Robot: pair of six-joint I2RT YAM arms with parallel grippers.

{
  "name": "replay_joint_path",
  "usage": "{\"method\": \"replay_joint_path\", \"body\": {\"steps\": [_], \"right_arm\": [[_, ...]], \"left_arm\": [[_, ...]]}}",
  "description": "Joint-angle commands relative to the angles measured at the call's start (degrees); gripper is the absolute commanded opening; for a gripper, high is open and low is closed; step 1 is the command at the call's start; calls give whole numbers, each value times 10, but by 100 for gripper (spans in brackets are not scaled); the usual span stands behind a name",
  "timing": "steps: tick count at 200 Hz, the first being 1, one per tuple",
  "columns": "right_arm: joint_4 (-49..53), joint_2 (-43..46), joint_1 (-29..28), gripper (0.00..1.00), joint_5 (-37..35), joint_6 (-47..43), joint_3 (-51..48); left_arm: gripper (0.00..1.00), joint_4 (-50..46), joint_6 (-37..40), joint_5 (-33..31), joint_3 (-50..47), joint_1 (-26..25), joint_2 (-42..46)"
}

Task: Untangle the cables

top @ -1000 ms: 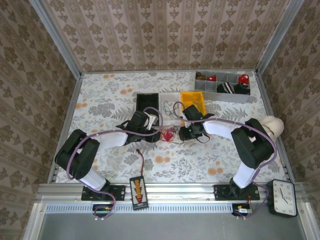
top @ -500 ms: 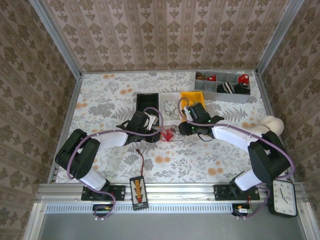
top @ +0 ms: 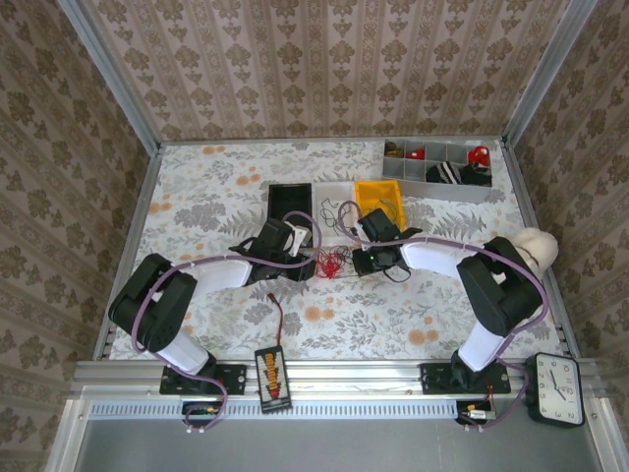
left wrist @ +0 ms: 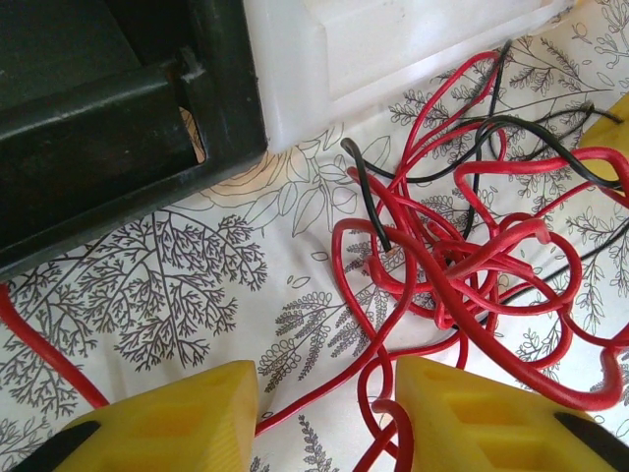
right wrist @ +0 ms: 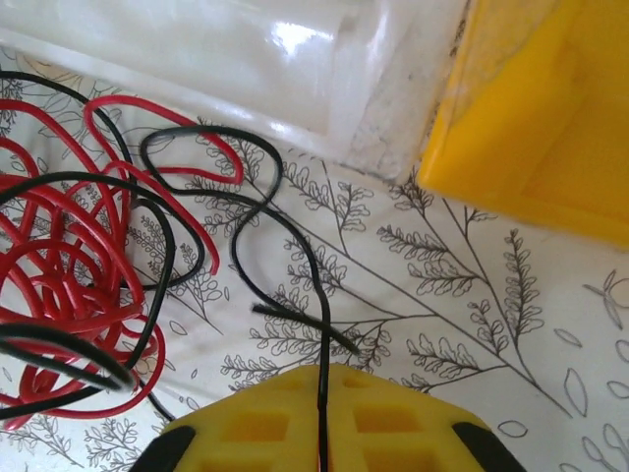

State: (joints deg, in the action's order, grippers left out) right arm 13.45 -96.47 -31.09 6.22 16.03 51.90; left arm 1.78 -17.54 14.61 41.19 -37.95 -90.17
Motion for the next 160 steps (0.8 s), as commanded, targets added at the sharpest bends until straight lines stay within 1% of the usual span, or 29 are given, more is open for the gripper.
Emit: {"method": "replay_joint_path", "body": {"steps": [1,15,25,59,91,108,160], "right_arm": [[2,44,-3,3,-56,3,-6],[9,86,-2,1,-108,11,-24],[14,124,-2,0,-141,15,-36],[20,265,0,0,-243,23,-60],[29,343,20,0,-312,-1,-31],[29,368,38,0,-334,-20,1],[8,407,107,0,-316,-44,92]], "left_arm": [[29,-15,9,-5,15,-3,-4],[17,-16,11,-8,14,-2,-5],[13,-18,13,-10,15,-2,-6],[7,-22,19,-11,18,-1,-14],[4,-22,16,-12,16,0,-21],[4,-19,15,-13,13,-1,-24],[3,-18,12,-19,3,0,-26]]}}
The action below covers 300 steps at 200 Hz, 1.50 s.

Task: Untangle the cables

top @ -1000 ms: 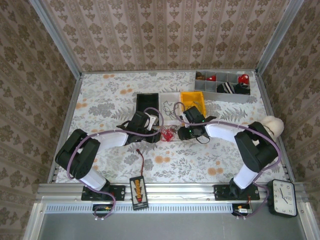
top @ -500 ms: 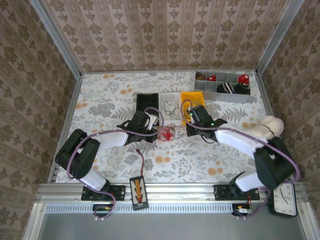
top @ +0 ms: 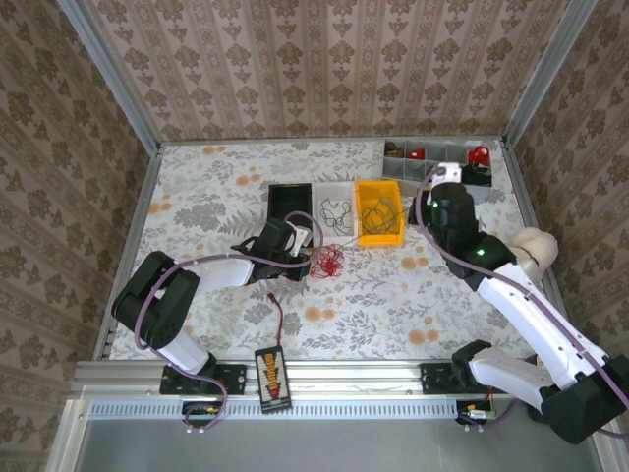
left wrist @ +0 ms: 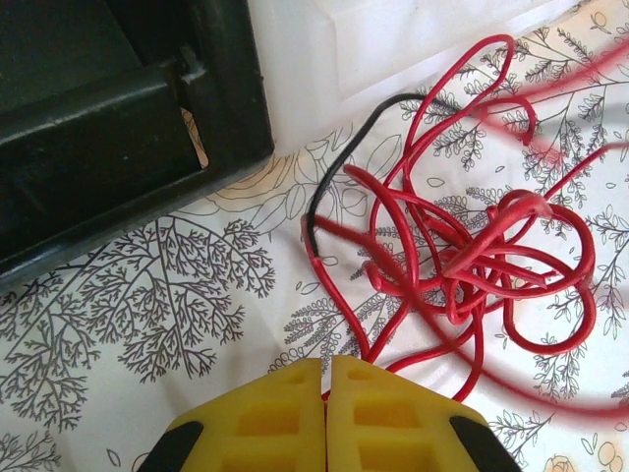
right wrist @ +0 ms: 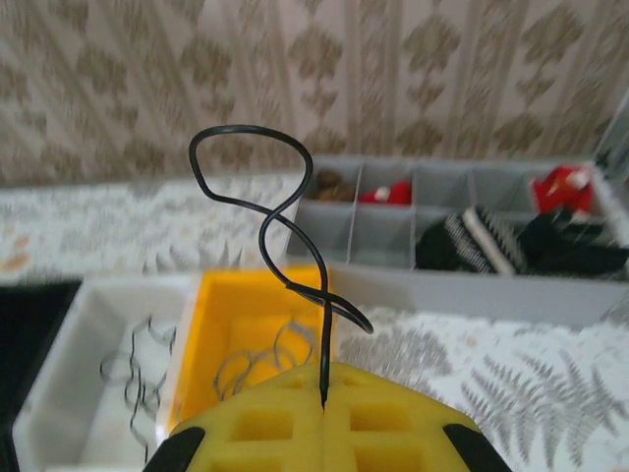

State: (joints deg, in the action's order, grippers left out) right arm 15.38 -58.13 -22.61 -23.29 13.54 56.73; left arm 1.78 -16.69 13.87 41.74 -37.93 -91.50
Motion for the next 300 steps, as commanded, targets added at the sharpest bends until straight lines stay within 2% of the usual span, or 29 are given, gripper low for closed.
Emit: {"method": "replay_joint_path", "body": {"steps": [1,48,114,139,156,191,223,241,263,300], "right_arm": [[-11,24,24,0,-20,-19,45],[-23,46,75,0,-14,-24,88],[-18,81,195,0,26,11,115],[-12,89,249,0,75,37,127],[-8,88,275,0,81,40,138],[1,89,379,0,147,86,160],[-1,90,441,0,195,102,176],[-3,83,439,0,255,103,184],[-2,67,405,0,317,107,191],[29,43,289,0,287,47,219]], "left_arm": [[3,-18,4,-11,-2,0,-13],[4,-18,2,-14,-8,0,-16],[4,-30,4,-29,-9,0,-22],[4,-31,3,-29,-6,-1,-25],[4,-38,3,-34,-3,0,-29],[3,-47,5,-45,-3,0,-31],[3,-51,5,-55,-3,0,-34],[4,-43,3,-39,-2,-2,-32],[4,-16,3,-3,-3,-4,-29],[4,23,-4,37,-3,-4,-22]]}}
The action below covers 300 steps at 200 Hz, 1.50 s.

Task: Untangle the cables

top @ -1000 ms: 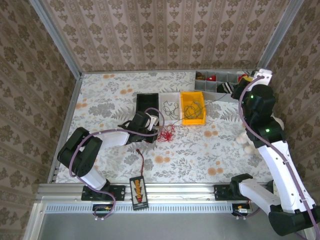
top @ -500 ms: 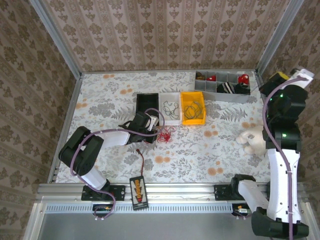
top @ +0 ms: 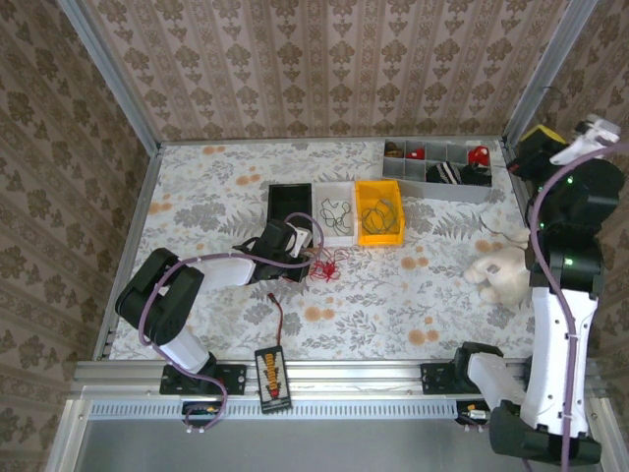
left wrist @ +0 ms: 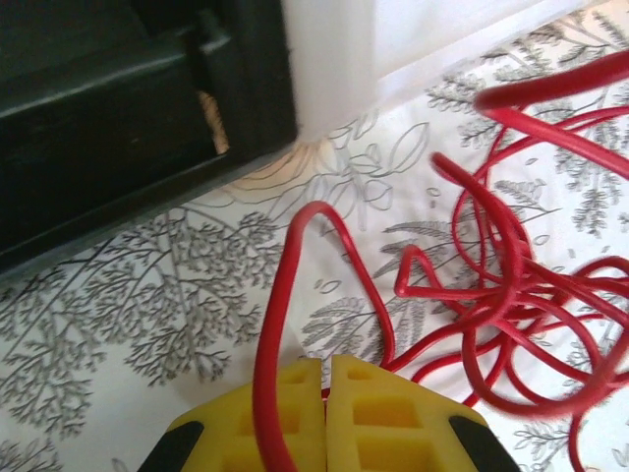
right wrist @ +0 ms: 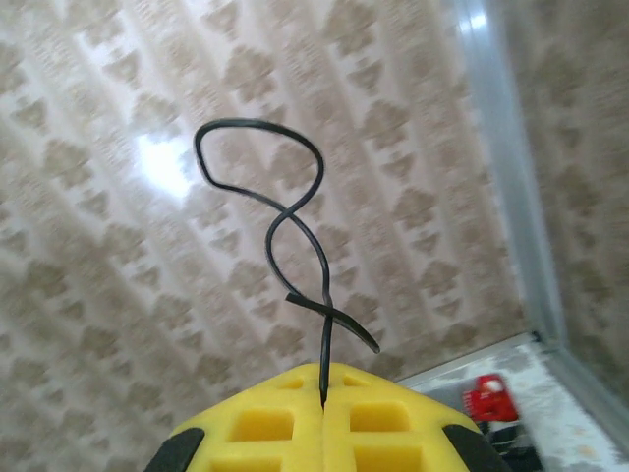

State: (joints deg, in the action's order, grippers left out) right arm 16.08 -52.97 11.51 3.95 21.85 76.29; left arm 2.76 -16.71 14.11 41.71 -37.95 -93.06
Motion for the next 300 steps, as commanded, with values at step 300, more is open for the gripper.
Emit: {"method": "replay_joint_path", "body": {"steps": [300], "right_arm": [[-94,-410,-303,0,27,-53,255]], "left_arm": [[10,29,-31,10,-23,4,21]]}}
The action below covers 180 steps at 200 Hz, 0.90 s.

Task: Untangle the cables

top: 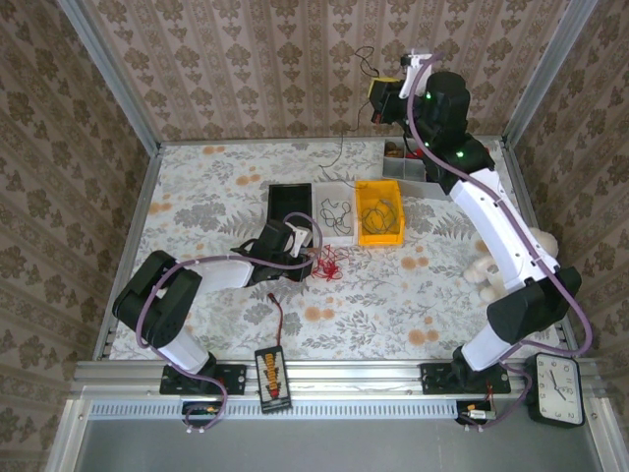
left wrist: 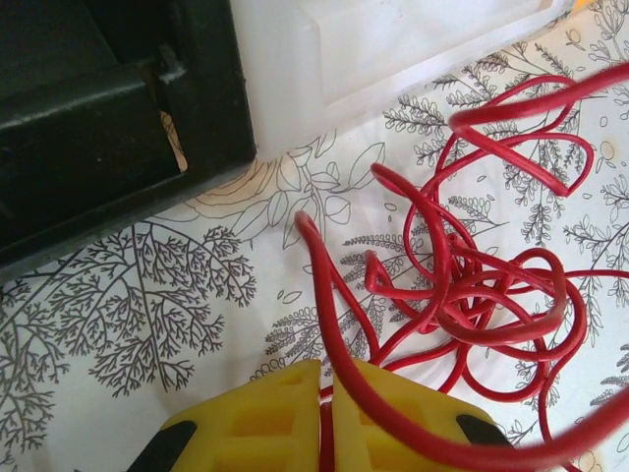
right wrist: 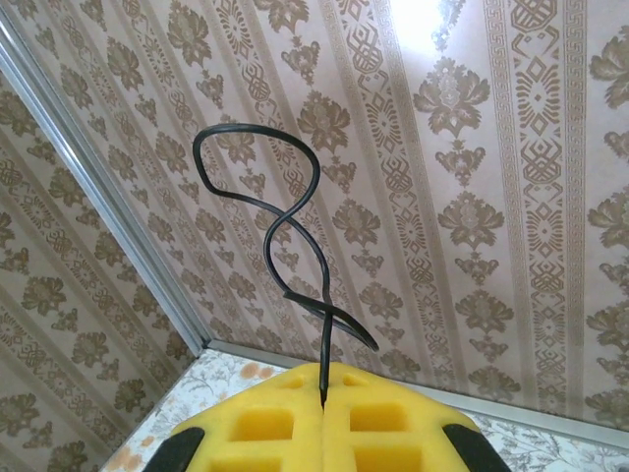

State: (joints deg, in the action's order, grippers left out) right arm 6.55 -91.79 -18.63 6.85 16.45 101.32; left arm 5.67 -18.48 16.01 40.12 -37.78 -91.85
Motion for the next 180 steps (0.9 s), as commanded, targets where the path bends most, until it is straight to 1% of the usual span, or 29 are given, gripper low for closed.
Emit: {"method": "replay_joint_path", "body": {"steps": [1,32,65,99,134,180], "right_arm": [[1,-23,-2,0,-2,2,4],[-4,-41,-4,0,3,15,-16],[-3,-36,-13,0,-3,18,-82],[1,-30,-24,0,-44,10,-152],[31,-45,-58,0,-114,-30,-181],[65,-94,-66,0,-76,-11,-190]], "left_arm": [[10,0,-14,-9,-7,3,9],[10,-1,-14,-12,-8,2,10],[10,-1,-15,-14,-12,2,12],[10,1,-15,-12,-13,2,8],[10,-3,-13,-7,-5,2,-2],[10,-5,-13,-8,-4,2,-3]]}}
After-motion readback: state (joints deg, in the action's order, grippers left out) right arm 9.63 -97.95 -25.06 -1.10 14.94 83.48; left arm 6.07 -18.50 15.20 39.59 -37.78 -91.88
